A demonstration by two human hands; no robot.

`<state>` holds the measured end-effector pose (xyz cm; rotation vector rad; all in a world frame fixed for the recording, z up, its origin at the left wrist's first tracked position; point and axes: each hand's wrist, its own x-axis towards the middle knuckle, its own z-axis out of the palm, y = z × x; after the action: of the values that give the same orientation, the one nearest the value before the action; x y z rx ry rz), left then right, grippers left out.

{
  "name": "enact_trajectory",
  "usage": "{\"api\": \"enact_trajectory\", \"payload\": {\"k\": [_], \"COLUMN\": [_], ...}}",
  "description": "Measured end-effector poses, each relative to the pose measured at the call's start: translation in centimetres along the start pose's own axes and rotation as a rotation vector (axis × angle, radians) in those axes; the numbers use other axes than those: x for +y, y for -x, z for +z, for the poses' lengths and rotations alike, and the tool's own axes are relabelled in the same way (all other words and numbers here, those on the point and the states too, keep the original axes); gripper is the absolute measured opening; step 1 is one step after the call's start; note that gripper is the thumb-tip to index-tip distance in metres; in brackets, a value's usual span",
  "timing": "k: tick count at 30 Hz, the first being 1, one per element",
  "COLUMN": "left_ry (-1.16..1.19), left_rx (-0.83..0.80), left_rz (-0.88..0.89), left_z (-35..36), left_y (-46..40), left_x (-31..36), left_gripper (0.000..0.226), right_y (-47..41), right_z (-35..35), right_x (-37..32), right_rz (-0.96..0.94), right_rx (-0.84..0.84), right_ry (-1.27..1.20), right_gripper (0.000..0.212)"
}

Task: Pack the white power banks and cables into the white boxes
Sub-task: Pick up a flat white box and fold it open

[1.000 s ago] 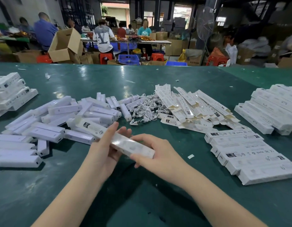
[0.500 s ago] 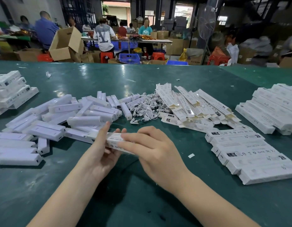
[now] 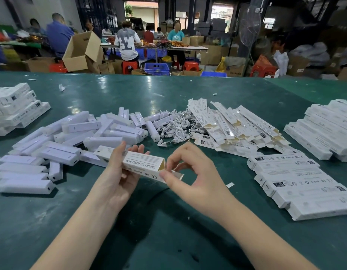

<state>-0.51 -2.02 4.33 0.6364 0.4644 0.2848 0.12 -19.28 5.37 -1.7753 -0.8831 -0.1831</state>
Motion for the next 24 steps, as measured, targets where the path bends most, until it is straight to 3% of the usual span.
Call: {"api": "enact_trajectory", "payload": {"k": [5,11,16,24], "left_ry": [-0.054,-0.066,-0.036,0.065], "left_rx": [-0.022,0.011,-0.019,-0.021], "left_rz": [0.044,0.086,0.108,0.098], "left_z": [-0.05,-0.18,-0.21,0.14], "left_y": [0.03,0.17,0.24,0.22], "left_x": [0.16,0.32,0.29,0.06], "left_gripper": [0.023,0.020,0.018,0.016], "right_y": [-0.02,0.22,0.06,-0.02], "right_z": [0.33,0.44,0.63,0.56], "right_x": [0.25,0.28,-0.03,0.61], "right_rz": [0.076,0.307,0.315,0.359], "right_rx": [-0.007,-0.153,-0.187,-0.159], "right_ry": [0.004,-0.179,-0.524,-0.528], "right_gripper": [0.016,0.012,0.016,0.011]}}
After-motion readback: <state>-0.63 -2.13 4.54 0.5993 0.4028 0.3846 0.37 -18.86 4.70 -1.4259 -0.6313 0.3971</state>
